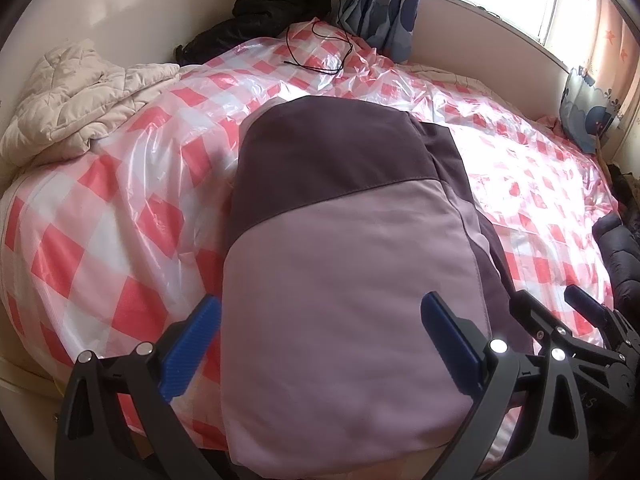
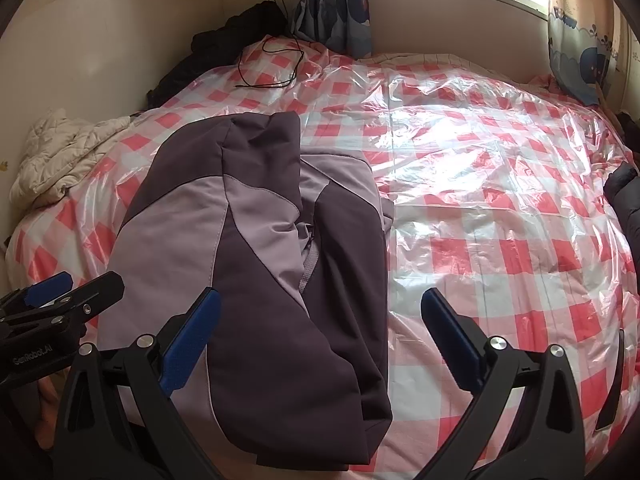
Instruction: Fold large clothes
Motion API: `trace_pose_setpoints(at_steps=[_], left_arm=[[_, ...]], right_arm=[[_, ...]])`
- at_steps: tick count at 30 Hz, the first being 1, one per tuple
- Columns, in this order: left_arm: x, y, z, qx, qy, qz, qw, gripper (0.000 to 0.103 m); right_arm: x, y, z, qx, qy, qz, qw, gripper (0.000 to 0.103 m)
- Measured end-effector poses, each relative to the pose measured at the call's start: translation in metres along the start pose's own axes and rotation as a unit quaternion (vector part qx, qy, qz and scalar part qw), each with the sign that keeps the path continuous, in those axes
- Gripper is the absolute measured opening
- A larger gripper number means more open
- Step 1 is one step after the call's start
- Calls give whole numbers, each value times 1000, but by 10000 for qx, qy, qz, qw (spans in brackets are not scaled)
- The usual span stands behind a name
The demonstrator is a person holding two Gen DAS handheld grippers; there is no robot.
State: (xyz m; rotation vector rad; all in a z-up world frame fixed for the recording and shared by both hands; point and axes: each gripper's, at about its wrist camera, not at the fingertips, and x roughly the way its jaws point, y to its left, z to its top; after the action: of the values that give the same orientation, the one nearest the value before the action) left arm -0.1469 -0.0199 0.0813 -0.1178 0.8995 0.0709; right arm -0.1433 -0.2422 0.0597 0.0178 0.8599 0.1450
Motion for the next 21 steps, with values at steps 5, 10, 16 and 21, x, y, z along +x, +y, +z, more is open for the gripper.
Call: trace_pose_setpoints(at_steps=[5, 10, 16, 21], left_arm=[[1, 0, 0, -3, 11, -15, 10000, 96], [2, 1, 0, -1, 20, -19, 10000, 96], [2, 2, 1, -5, 17, -12, 10000, 96], [3, 3, 1, -4, 21, -15, 10000, 96]], right_arm=[[1, 1, -1, -12, 17, 17, 10000, 97], [1, 1, -1, -11, 14, 26, 10000, 97], [1, 2, -1, -13, 22, 29, 10000, 97], [1, 3, -1, -14, 30, 36, 10000, 97]])
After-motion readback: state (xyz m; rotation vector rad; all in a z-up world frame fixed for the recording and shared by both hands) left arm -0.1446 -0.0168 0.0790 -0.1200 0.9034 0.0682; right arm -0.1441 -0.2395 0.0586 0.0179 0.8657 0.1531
